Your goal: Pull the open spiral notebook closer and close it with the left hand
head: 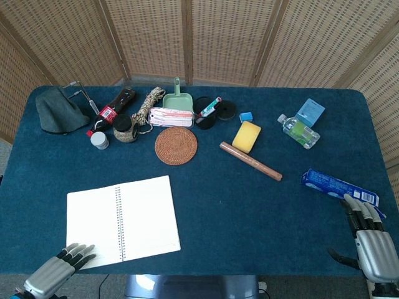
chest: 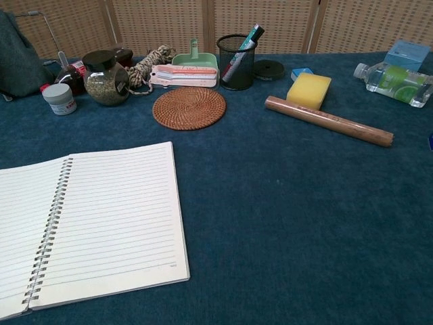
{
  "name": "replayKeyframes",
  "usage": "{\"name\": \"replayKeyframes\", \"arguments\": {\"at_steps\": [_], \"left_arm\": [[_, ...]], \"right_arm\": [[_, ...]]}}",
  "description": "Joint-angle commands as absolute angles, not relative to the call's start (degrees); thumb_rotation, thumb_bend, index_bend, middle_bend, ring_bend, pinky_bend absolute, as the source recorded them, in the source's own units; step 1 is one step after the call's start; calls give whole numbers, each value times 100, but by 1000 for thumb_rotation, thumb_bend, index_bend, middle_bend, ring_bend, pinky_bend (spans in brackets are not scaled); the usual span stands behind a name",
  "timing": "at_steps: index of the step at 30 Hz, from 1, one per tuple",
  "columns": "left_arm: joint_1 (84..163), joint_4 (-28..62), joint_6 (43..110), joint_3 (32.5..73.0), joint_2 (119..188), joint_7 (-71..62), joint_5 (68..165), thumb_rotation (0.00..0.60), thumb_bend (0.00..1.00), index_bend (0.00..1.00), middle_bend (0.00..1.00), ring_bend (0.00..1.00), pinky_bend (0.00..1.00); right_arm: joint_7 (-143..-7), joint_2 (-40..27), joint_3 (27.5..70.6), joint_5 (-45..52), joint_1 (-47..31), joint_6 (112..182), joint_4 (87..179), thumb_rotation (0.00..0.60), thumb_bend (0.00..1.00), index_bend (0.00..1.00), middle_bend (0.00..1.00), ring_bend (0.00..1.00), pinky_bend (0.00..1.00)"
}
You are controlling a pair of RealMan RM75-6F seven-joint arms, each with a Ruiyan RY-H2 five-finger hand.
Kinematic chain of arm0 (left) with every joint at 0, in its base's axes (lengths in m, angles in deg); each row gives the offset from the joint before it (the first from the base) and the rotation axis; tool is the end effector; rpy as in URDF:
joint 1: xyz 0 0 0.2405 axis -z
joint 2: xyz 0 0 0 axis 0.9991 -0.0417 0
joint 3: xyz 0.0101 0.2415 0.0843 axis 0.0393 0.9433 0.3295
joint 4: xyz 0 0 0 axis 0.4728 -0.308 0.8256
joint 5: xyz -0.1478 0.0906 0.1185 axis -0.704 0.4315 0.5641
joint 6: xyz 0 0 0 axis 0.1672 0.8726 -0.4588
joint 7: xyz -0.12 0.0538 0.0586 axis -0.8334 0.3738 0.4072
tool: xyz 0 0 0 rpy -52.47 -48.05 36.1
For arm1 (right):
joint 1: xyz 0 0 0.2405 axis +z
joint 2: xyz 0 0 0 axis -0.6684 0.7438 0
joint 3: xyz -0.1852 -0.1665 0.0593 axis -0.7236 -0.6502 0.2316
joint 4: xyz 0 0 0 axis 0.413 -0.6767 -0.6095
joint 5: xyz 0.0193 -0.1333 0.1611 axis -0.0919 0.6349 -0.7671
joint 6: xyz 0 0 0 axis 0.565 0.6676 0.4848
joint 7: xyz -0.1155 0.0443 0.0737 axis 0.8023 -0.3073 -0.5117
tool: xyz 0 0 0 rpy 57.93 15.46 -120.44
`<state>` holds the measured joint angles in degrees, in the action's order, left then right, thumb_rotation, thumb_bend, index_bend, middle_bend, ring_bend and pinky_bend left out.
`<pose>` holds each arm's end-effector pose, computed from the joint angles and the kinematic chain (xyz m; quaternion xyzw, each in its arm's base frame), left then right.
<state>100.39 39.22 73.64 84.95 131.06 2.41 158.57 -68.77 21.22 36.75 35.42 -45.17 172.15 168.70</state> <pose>-0.3182 0.0728 0.0796 -0.8463 -0.4198 -0.1288 0.3015 -0.2623 -0.1220 0.1737 0.5927 -0.4235 0.3962 0.5589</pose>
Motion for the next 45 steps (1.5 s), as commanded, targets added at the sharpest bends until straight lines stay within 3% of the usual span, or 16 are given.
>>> {"name": "replayKeyframes", "arguments": {"at_steps": [1, 21, 31, 37, 45], "left_arm": [[10005, 3891, 7395, 8545, 13121, 206, 15938, 600, 72, 17, 0, 0, 0], [9808, 3564, 7773, 8856, 13109, -157, 16548, 600, 73, 30, 0, 0, 3], [9578, 3266, 8360, 8925, 13085, -276, 16869, 600, 72, 44, 0, 0, 16], [9229, 2281, 9272, 8553, 13505, -5, 17106, 600, 74, 31, 0, 0, 11], [9085, 521, 9973, 8098, 14494, 203, 17384, 600, 73, 34, 0, 0, 21]], "right_arm": [[-6872, 2122, 3675, 3538, -4516, 17213, 16872, 600, 0, 0, 0, 0, 0], [-6830, 2112, 3665, 3531, -4508, 17179, 16885, 600, 0, 0, 0, 0, 0], [-6838, 2117, 3659, 3543, -4512, 17187, 16885, 600, 0, 0, 0, 0, 0], [-6806, 2100, 3648, 3553, -4503, 17160, 16888, 600, 0, 0, 0, 0, 0], [-6819, 2097, 3625, 3574, -4502, 17141, 16898, 600, 0, 0, 0, 0, 0]]}}
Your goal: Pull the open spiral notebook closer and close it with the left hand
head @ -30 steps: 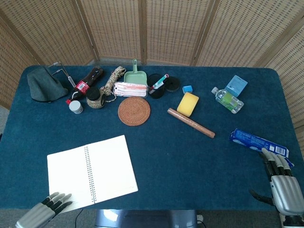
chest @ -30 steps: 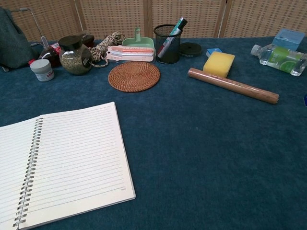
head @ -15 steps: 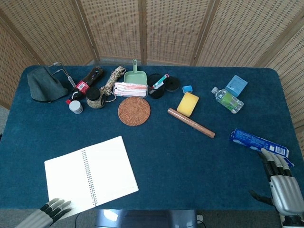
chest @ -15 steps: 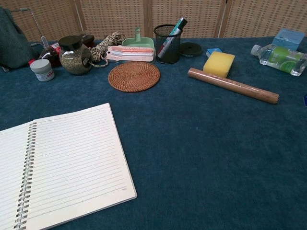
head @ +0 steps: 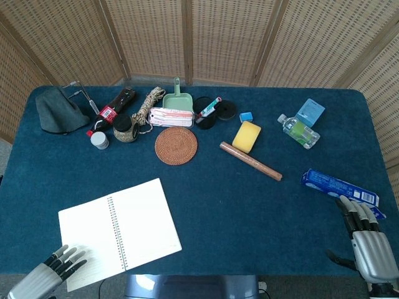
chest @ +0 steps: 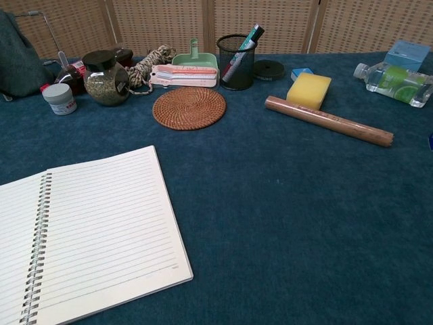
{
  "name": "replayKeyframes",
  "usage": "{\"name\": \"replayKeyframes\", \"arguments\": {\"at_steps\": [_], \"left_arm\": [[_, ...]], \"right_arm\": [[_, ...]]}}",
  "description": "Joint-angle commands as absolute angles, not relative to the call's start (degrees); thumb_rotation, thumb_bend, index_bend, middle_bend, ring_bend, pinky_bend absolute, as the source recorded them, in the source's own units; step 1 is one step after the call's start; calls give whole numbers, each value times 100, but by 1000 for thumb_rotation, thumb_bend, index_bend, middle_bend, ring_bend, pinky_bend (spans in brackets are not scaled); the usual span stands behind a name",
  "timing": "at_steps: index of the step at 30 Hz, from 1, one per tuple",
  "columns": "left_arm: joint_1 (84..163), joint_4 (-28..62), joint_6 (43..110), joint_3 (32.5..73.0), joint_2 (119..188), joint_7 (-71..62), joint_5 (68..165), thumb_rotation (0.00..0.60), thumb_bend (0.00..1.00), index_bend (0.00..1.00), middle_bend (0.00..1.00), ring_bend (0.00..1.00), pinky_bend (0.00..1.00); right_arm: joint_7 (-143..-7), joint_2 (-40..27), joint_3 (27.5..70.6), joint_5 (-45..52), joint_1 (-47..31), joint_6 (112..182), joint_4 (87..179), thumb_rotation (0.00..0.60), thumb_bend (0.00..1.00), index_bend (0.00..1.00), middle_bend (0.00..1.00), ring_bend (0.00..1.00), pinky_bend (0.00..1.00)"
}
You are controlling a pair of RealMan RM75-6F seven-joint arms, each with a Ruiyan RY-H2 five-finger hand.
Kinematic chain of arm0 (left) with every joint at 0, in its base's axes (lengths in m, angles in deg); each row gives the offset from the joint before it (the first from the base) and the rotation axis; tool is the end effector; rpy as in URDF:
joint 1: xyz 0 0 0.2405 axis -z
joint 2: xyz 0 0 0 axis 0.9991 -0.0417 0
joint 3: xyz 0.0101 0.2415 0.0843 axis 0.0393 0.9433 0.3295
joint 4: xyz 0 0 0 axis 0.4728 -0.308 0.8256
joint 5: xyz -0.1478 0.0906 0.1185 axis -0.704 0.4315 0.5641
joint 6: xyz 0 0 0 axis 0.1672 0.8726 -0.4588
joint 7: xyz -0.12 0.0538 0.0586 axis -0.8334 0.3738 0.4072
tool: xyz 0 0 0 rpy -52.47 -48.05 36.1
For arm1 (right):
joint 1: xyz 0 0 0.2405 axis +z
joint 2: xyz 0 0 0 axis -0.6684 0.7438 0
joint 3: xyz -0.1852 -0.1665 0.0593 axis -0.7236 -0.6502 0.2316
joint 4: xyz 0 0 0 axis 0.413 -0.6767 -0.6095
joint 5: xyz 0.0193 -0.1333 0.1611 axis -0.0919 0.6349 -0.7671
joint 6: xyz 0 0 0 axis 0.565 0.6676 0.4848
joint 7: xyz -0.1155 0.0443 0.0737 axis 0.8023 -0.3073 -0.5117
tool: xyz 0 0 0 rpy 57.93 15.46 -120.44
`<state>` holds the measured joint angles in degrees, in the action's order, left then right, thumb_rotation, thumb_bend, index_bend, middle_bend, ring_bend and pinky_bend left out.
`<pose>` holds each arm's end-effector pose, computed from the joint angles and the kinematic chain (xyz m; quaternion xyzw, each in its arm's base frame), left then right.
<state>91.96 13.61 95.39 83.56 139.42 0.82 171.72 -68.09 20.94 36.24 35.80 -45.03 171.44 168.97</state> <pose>-0.3518 0.0549 0.0938 -0.8768 -0.2691 -0.2098 0.3388 -0.2608 -0.1207 0.1694 0.5990 -0.4265 0.3918 0.5529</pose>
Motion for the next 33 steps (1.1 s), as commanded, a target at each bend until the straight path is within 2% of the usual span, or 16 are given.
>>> {"name": "replayKeyframes", "arguments": {"at_steps": [1, 12, 19, 22, 26, 29, 33], "left_arm": [[9082, 348, 10036, 8091, 14590, 174, 17426, 600, 72, 33, 0, 0, 24], [9034, -1040, 10861, 8044, 15404, -12, 17783, 600, 74, 15, 0, 0, 41], [9024, -1590, 11048, 8102, 15766, -86, 17870, 600, 73, 24, 0, 0, 82], [9030, -1704, 11059, 8149, 15872, -153, 17878, 600, 111, 98, 19, 19, 155], [9073, -1816, 11212, 8202, 15945, -324, 17921, 600, 218, 276, 221, 181, 241], [9096, -1991, 11485, 8230, 16019, -491, 17983, 600, 258, 374, 321, 267, 300], [9037, -2359, 11960, 8170, 16199, -636, 17961, 600, 282, 475, 401, 325, 358]], "right_arm": [[-6825, 2100, 3626, 3568, -4500, 17137, 16898, 600, 0, 0, 0, 0, 0], [-6835, 2106, 3624, 3564, -4498, 17133, 16894, 600, 0, 0, 0, 0, 0], [-6854, 2115, 3617, 3582, -4506, 17151, 16898, 600, 0, 0, 0, 0, 0], [-6867, 2125, 3612, 3588, -4505, 17148, 16898, 600, 0, 0, 0, 0, 0], [-6885, 2134, 3611, 3586, -4505, 17149, 16893, 600, 0, 0, 0, 0, 0], [-6902, 2141, 3610, 3590, -4505, 17151, 16893, 600, 0, 0, 0, 0, 0], [-6904, 2138, 3607, 3589, -4499, 17135, 16892, 600, 0, 0, 0, 0, 0]]}}
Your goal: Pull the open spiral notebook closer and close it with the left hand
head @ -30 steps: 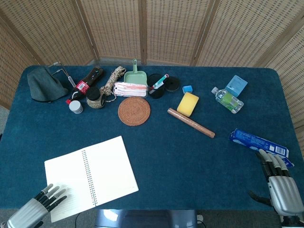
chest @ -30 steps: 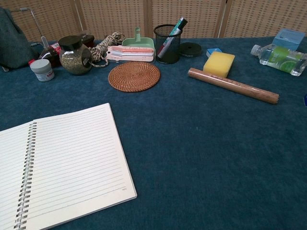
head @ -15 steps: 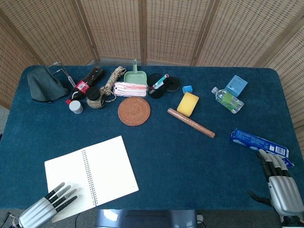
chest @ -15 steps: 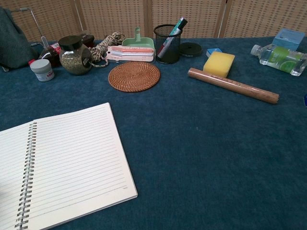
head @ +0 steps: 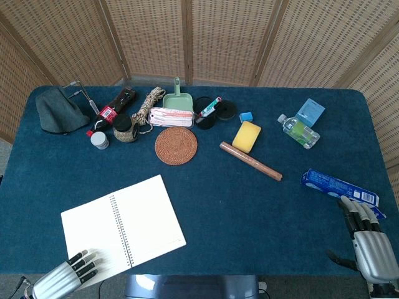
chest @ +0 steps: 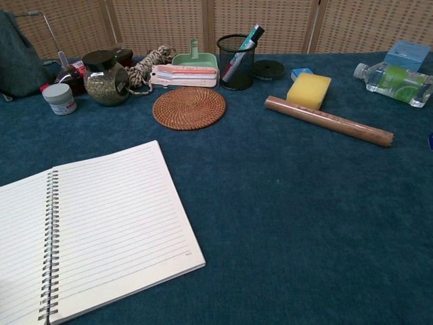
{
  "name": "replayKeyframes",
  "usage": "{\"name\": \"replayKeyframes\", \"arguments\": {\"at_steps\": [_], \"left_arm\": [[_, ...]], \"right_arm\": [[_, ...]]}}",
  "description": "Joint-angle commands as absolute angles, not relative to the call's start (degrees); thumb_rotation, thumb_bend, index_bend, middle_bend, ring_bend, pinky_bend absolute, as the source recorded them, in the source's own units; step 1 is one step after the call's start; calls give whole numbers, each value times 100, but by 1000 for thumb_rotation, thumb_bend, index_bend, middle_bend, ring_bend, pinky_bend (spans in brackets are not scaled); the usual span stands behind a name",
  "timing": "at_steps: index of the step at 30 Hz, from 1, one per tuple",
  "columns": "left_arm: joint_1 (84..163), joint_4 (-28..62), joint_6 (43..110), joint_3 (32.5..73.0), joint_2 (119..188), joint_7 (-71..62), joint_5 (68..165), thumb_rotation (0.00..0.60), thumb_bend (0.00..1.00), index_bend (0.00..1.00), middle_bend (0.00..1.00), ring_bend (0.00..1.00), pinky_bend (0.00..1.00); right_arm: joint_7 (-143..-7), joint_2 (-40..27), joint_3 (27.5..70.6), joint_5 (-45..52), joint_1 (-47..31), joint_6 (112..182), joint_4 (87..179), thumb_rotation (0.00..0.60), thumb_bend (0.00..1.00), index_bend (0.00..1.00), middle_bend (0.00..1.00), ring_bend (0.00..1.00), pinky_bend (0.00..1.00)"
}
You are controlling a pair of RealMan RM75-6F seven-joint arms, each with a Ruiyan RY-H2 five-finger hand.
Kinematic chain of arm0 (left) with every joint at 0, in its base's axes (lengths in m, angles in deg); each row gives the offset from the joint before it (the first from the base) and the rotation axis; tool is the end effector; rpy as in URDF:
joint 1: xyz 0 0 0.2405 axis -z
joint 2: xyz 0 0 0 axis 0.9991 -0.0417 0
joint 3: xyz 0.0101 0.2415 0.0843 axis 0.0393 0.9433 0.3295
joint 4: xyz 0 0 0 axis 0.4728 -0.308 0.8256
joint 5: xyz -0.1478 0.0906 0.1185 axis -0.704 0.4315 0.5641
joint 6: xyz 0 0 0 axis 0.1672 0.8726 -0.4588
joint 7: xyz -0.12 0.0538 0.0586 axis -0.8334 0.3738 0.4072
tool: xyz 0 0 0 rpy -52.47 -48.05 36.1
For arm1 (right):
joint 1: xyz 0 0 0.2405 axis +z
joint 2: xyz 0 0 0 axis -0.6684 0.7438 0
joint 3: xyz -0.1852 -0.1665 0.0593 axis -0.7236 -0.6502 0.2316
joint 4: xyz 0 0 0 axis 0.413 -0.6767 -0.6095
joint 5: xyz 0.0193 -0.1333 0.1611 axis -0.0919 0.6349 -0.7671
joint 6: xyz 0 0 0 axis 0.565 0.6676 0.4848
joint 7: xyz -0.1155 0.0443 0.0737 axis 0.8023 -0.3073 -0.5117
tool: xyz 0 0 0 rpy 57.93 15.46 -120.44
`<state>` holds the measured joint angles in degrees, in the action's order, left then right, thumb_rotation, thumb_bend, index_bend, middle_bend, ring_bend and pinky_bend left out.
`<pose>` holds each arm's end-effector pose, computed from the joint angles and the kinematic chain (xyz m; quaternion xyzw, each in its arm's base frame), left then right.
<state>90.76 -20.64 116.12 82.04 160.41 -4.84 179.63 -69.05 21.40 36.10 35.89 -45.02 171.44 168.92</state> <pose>-0.3525 0.0679 0.0474 -0.8805 -0.1216 -0.3488 0.2971 -0.2614 -0.1202 0.1711 0.5980 -0.4296 0.3933 0.5505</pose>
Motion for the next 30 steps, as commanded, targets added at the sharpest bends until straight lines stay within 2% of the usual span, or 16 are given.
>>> {"name": "replayKeyframes", "arguments": {"at_steps": [1, 3, 9, 13, 23, 30], "left_arm": [[9012, -2487, 12098, 8150, 16267, -702, 17939, 600, 288, 494, 418, 337, 371], [8968, -2706, 12517, 8074, 16398, -827, 17899, 600, 293, 516, 435, 353, 387], [8854, -3116, 13106, 7817, 16544, -1326, 17512, 600, 333, 587, 483, 394, 460], [8832, -3234, 13208, 7714, 16476, -1659, 17280, 600, 357, 637, 526, 411, 502], [8720, -3507, 13177, 7628, 16196, -1971, 16929, 600, 377, 650, 530, 416, 519], [9085, -3826, 13760, 7514, 15965, -1957, 16893, 600, 378, 653, 531, 424, 535]], "right_arm": [[-6896, 2136, 3603, 3593, -4496, 17126, 16892, 600, 0, 0, 0, 0, 0], [-6883, 2129, 3587, 3602, -4490, 17098, 16901, 600, 0, 0, 0, 0, 0], [-6888, 2135, 3588, 3584, -4484, 17082, 16905, 600, 0, 0, 0, 0, 0], [-6878, 2136, 3575, 3594, -4475, 17057, 16911, 600, 0, 0, 0, 0, 0], [-6862, 2135, 3551, 3613, -4472, 17031, 16924, 600, 0, 0, 0, 0, 0], [-6880, 2155, 3523, 3637, -4504, 17070, 16924, 600, 0, 0, 0, 0, 0]]}}
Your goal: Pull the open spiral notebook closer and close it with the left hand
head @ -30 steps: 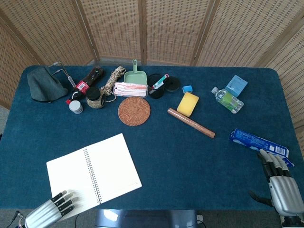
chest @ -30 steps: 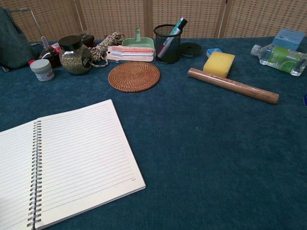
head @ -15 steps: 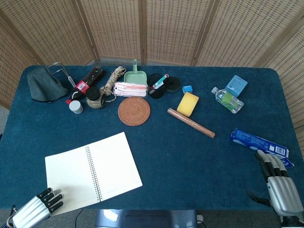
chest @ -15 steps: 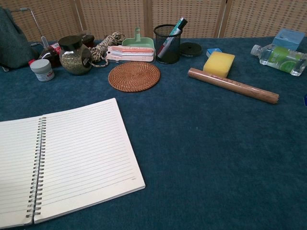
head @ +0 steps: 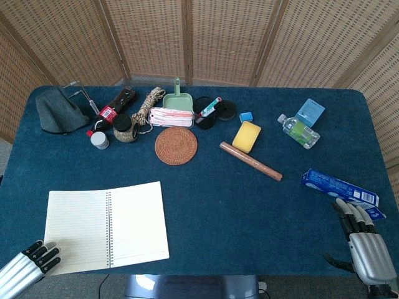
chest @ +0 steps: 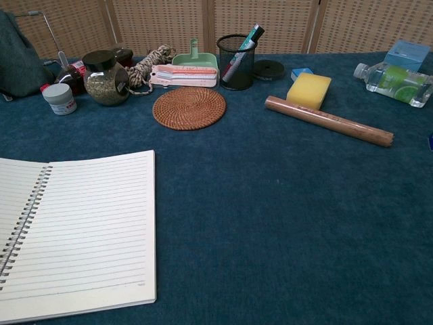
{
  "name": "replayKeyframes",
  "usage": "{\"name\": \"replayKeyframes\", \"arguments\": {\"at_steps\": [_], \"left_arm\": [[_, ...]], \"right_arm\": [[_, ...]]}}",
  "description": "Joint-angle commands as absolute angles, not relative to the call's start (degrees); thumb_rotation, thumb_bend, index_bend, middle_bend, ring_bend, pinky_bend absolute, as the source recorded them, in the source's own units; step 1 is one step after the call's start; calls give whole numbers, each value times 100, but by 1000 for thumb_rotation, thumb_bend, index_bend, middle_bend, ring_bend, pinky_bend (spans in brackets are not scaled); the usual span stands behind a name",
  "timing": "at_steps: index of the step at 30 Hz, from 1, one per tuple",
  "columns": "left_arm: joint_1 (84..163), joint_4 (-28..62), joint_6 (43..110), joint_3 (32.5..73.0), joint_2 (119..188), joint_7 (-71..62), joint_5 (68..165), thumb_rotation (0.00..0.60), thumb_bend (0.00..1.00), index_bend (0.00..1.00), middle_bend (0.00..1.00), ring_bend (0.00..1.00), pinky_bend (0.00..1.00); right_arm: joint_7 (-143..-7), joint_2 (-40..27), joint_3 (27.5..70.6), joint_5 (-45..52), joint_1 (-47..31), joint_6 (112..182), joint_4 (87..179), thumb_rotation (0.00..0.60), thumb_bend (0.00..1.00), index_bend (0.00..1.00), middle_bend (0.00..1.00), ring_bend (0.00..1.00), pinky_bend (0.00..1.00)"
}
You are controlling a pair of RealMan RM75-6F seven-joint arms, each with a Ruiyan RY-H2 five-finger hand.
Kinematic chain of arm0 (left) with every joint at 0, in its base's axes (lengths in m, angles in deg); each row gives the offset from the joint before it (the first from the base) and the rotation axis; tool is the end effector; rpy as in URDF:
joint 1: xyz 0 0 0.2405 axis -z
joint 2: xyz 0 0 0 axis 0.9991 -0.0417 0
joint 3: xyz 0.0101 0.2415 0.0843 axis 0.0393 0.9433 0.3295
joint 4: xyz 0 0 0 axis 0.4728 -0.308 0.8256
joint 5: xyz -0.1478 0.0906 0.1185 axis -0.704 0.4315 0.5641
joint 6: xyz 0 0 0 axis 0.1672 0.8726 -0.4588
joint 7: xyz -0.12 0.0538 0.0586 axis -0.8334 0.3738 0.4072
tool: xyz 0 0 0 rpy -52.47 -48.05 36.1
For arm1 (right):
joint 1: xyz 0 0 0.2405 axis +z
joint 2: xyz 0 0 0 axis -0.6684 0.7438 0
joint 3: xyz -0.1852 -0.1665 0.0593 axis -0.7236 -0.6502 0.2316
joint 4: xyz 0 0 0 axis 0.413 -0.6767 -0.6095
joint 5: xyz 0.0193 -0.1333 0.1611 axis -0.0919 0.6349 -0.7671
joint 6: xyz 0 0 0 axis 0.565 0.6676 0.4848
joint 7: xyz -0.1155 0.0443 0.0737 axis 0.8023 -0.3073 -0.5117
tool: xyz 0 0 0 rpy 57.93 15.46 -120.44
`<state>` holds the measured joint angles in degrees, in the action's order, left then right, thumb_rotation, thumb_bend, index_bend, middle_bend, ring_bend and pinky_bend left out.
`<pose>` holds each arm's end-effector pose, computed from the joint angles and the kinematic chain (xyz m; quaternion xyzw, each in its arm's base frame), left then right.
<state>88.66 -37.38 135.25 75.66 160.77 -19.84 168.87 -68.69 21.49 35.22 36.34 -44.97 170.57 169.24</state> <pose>-0.3641 0.0916 0.1286 -0.8144 -0.0716 -0.4250 0.3887 -0.2607 -0.1171 0.1672 0.6054 -0.4359 0.3857 0.5429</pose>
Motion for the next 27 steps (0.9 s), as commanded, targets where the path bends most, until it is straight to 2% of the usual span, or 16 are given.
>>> {"name": "replayKeyframes", "arguments": {"at_steps": [1, 6, 12, 23, 25, 27], "left_arm": [[9207, -3831, 13878, 7544, 15911, -1893, 16963, 600, 379, 654, 531, 424, 535], [9594, -3764, 14014, 7771, 15609, -1339, 17374, 600, 385, 656, 524, 424, 538], [10015, -3090, 13918, 7852, 15310, -808, 17607, 600, 383, 655, 522, 424, 541], [11121, -947, 12784, 8028, 14931, 790, 18589, 600, 367, 653, 509, 422, 522], [11238, -519, 12492, 7993, 14795, 1027, 18648, 600, 356, 634, 474, 402, 506], [11292, -238, 12259, 7964, 14688, 1185, 18652, 600, 335, 533, 354, 326, 461]], "right_arm": [[-6889, 2161, 3520, 3641, -4508, 17076, 16925, 600, 0, 0, 0, 0, 0], [-6926, 2178, 3517, 3644, -4508, 17077, 16925, 600, 0, 0, 0, 0, 0], [-6928, 2180, 3518, 3657, -4491, 17056, 16935, 600, 0, 0, 0, 0, 0], [-6908, 2186, 3493, 3662, -4484, 17012, 16951, 600, 0, 0, 0, 0, 0], [-6913, 2193, 3487, 3661, -4484, 17005, 16950, 600, 0, 0, 0, 0, 0], [-6925, 2198, 3483, 3668, -4481, 17001, 16956, 600, 0, 0, 0, 0, 0]]}}
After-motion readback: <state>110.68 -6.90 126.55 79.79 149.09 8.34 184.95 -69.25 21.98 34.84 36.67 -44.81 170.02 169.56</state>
